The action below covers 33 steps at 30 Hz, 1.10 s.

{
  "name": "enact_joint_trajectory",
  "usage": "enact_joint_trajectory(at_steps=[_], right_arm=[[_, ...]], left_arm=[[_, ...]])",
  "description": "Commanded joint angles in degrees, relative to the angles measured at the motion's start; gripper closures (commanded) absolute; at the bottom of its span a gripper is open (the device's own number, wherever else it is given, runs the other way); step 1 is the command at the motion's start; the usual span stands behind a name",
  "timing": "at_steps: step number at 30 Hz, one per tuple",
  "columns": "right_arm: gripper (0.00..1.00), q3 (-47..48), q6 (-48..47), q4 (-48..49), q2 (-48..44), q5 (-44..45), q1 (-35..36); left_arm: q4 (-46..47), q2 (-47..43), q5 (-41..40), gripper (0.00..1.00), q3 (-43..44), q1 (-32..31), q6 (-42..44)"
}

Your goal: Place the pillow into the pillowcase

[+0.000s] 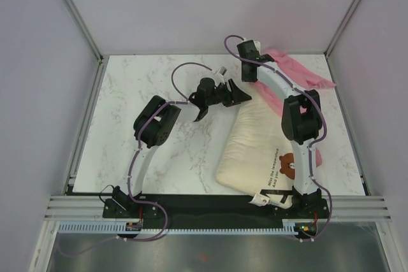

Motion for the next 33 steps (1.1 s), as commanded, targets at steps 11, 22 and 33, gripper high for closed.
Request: enact_joint_trajectory(at_steps=[11,22,33], right_arm=[[1.0,2.0,-1.5,-4.3,-2.0,-9.0,1.0],[1.0,-20.9,0.0,-0.7,-19.9,-11.8,5.5],[1.0,-33.6,0.2,2.1,-34.0,-9.0,7.1]], left_arm=[[1.4,2.6,5.1,0.78,12.6,-3.6,-1.3],[8.8,-8.9,2.2,0.78,-3.4,-1.3,-0.7],[12.1,-19.4,4.6,0.52,-14.5,-1.2,0.4]])
